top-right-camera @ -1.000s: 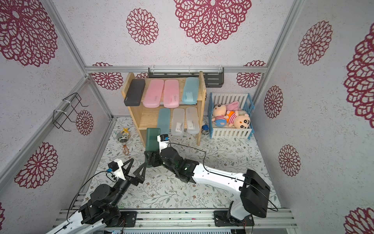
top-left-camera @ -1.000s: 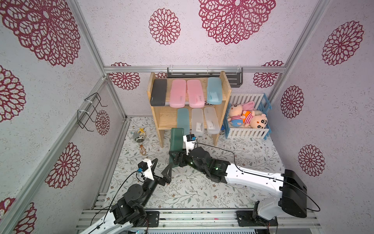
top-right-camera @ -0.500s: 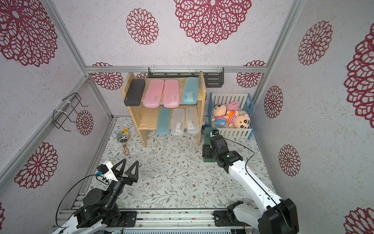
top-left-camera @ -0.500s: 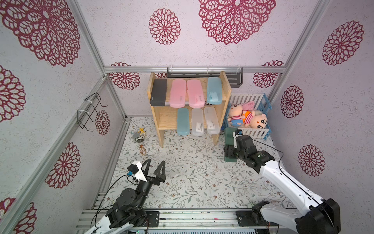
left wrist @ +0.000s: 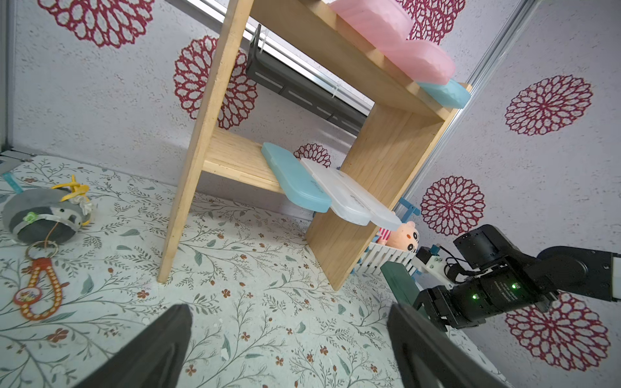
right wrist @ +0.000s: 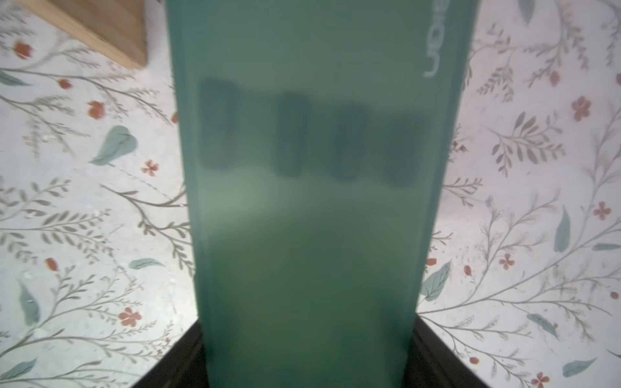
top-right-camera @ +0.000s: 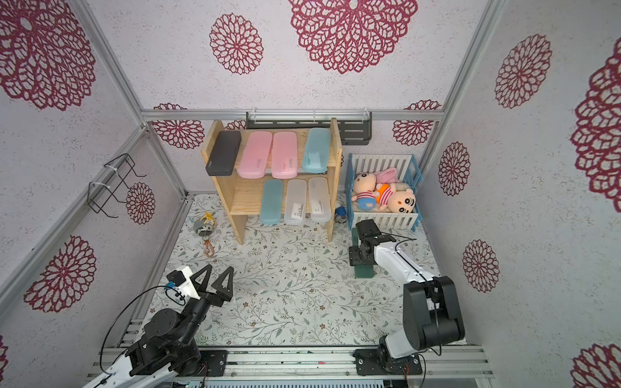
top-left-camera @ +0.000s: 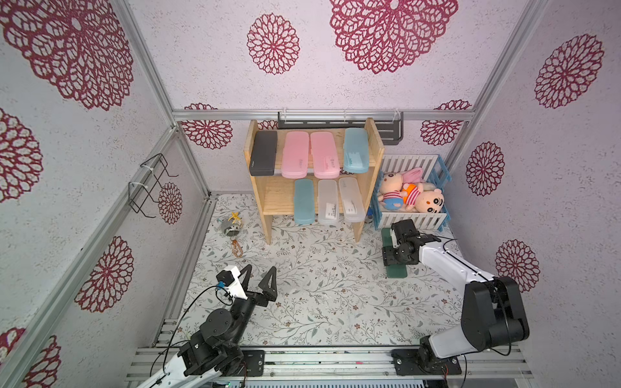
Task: Remove the pencil cases from the shelf
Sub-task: Place the pencil case at the center of the board.
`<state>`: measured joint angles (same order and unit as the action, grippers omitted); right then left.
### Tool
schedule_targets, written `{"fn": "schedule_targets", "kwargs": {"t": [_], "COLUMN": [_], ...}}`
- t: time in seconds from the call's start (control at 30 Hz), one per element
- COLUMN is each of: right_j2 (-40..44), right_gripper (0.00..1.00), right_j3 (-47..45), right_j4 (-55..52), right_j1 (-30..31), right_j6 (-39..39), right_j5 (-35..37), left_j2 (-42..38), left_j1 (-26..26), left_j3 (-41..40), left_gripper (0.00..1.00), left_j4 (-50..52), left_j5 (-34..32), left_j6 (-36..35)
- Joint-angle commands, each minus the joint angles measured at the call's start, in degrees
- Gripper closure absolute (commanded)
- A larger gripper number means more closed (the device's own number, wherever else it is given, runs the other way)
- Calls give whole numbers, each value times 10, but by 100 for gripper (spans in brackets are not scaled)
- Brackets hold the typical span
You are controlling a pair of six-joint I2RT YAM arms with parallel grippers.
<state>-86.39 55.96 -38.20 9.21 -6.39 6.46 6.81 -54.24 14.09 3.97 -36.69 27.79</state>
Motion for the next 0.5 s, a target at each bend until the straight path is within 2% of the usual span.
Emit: {"fn": "schedule_targets", "kwargs": {"t": [0.0, 0.27, 0.47], "right_j2": [5, -13, -25], "right_gripper": [36, 33, 31], "right_j3": [-2, -32, -40], "right_j4": [27, 61, 84], "right_j1": [-20, -70, -80], "right_j6": [28, 79, 109], "right_j5": [15, 10, 3], "left_j2": [9, 11, 17], "left_j1": [-4, -4, -3], "left_j3": [-1, 5, 15], "left_gripper": [3, 3, 3], "left_j4": [-5, -1, 20], "left_j5": [-6, -18, -30], "left_j6": [3, -14, -8]}}
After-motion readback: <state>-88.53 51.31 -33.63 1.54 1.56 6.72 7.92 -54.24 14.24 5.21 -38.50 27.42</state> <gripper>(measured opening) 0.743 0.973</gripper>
